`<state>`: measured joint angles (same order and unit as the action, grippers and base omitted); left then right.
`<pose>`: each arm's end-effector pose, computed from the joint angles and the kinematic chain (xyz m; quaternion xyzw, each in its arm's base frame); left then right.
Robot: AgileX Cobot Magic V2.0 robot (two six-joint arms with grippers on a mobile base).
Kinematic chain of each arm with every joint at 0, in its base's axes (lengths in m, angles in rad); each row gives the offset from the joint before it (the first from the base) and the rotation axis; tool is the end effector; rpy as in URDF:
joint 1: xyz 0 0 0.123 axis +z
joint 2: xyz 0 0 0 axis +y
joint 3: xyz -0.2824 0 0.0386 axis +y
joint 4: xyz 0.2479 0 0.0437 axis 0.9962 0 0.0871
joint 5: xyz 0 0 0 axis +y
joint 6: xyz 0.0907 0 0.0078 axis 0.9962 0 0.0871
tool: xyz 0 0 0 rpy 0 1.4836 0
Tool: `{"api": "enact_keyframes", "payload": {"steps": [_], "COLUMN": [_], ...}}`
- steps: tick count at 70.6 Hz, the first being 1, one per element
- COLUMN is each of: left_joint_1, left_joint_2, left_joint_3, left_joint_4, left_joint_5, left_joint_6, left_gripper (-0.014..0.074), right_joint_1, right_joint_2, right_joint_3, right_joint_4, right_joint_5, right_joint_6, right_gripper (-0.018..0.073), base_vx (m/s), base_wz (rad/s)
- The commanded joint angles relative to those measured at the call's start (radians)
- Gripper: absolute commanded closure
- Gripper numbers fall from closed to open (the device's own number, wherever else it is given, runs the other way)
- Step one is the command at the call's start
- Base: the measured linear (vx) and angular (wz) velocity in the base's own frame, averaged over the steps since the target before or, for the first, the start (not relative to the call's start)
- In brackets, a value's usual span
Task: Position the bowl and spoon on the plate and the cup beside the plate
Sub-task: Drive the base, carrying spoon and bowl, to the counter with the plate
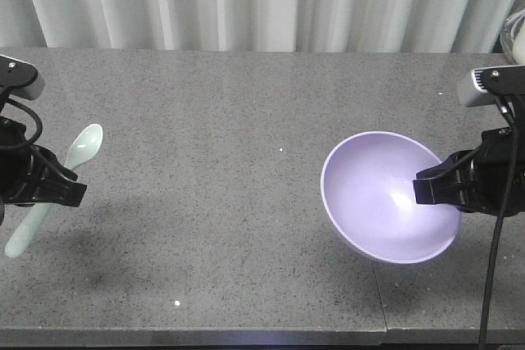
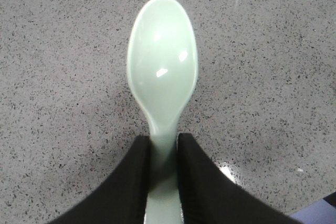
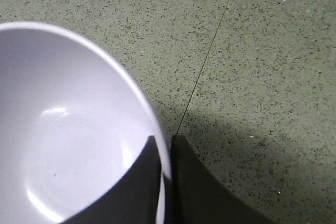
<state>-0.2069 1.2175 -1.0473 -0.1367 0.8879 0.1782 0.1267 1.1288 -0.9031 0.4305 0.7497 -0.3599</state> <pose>0.2344 -0.0591 0.3278 0.1573 0.9404 -0.0676 0.2938 0.2185 0.0540 0.3168 -0.1261 0.9172 0.1501 0.3468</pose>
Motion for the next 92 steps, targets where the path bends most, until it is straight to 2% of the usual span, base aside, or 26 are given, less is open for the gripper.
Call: {"api": "enact_keyframes", "payload": {"steps": [1, 50, 92], "left_joint_1": [-0.004, -0.004, -0.004], "left_joint_2": [-0.026, -0.026, -0.026], "left_joint_3": [-0.022, -0.022, -0.022], "left_joint_4": [-0.018, -0.018, -0.018], "left_joint_5": [-0.050, -0.050, -0.050], "left_joint_6": [-0.004, -0.004, -0.004], "left_gripper": [0.0517, 0.0517, 0.0517], "right_joint_1": [-0.002, -0.002, -0.002], "right_joint_2": [-0.024, -0.024, -0.024], "right_joint_3": [-0.024, -0.024, -0.024], "right_joint_4": [0.022, 0.022, 0.022], "right_joint_5": [-0.054, -0.054, -0.054], "right_joint_6": [0.001, 0.001, 0.001], "right_gripper": [0.0562, 0.0562, 0.0562], "base_vx": [0.00, -0.02, -0.09], "base_wz": [0.00, -0.06, -0.44]}}
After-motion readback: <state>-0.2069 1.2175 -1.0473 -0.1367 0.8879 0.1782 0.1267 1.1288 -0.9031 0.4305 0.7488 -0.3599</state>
